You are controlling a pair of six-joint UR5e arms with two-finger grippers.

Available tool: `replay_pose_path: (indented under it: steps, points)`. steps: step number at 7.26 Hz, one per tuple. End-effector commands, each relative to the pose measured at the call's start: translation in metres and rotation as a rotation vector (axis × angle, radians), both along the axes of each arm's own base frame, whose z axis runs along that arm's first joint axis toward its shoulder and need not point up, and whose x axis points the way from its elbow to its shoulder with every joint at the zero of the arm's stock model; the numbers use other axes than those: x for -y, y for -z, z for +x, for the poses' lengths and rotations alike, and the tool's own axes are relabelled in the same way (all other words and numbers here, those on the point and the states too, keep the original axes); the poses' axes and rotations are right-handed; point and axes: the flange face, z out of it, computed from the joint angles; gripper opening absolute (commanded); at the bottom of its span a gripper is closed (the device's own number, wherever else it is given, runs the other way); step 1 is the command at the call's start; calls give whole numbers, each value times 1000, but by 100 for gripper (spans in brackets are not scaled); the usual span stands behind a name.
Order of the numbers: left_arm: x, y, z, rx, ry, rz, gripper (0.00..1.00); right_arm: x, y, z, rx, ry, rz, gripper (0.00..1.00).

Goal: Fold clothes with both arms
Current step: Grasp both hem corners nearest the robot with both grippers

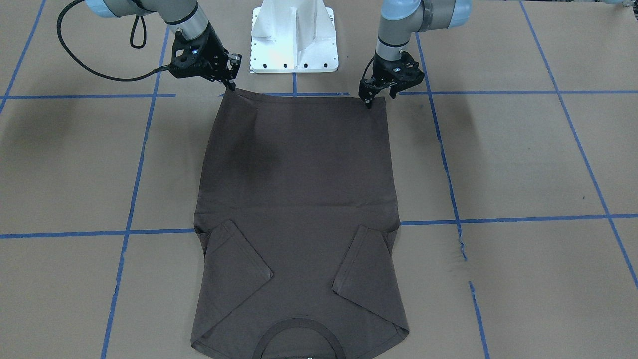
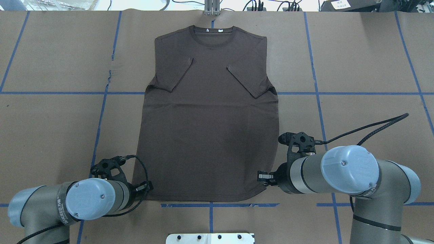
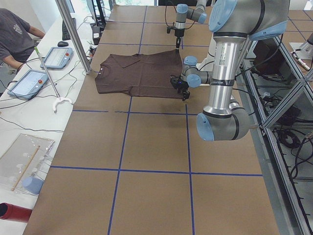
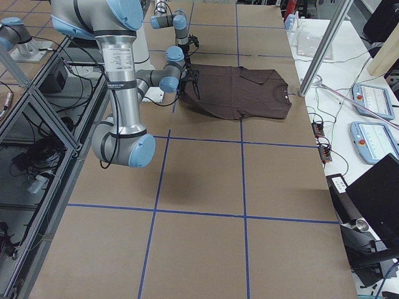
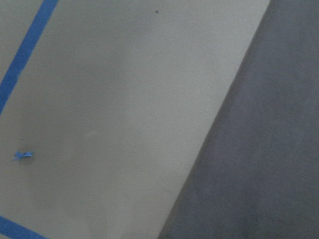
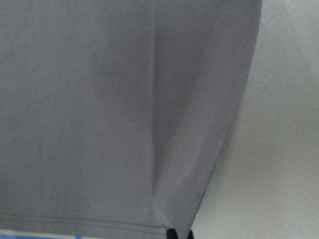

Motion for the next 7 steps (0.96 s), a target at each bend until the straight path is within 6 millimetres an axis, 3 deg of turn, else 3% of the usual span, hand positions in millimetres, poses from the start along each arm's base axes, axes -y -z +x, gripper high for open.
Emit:
replay_pose_path:
  steps: [1,4,7]
  points:
    - [0,4,0,-8,0,-1,26,1,0,1,1,1,0,0]
    - [-1,10,-2,-20,-2,-1,13,3,0,2,1,-3,-1,0]
    - [0,23,-1,-46,-1,4,9,5,0,3,1,-3,4,0]
